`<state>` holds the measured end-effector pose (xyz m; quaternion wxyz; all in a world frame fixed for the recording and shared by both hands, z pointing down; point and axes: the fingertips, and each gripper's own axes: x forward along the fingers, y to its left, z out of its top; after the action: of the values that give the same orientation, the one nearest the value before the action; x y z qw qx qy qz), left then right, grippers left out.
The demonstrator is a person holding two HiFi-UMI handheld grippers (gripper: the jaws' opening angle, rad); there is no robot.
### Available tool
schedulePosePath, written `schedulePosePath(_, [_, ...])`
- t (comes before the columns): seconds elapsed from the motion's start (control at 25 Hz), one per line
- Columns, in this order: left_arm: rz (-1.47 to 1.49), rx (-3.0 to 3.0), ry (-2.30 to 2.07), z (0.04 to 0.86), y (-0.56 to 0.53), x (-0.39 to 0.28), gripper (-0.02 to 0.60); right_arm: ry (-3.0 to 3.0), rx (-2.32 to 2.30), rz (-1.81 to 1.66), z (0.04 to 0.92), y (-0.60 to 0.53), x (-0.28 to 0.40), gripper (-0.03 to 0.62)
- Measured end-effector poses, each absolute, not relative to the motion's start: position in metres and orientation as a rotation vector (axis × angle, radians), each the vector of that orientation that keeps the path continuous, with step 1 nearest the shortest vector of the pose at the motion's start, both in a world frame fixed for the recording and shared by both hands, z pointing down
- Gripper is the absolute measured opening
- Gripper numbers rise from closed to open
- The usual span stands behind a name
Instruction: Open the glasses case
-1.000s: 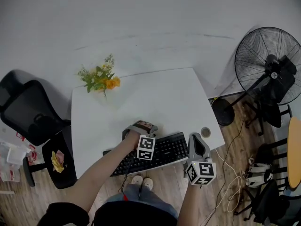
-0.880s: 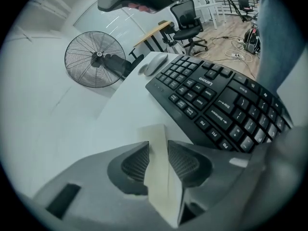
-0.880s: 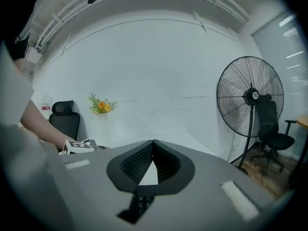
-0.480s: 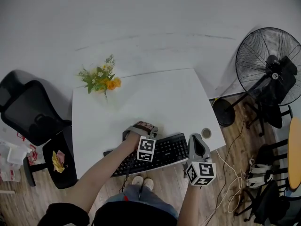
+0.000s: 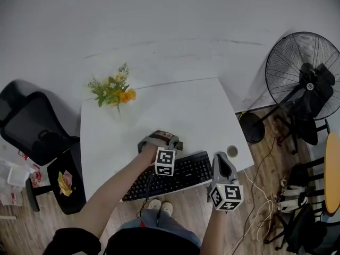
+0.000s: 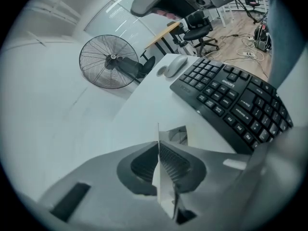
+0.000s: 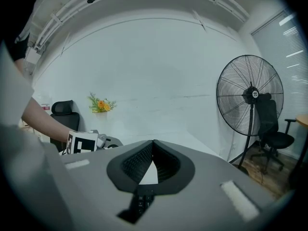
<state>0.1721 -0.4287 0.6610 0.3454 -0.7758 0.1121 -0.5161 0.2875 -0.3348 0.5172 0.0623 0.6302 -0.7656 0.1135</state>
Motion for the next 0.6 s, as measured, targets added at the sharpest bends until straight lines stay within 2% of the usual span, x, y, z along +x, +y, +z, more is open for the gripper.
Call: schedulePosePath(0.6, [-1.386,-2.071,0.341,0.666,-0.484,0.182,0.035,-2.245,1.93,0.364,0.524,-0.327,0.31,0.014])
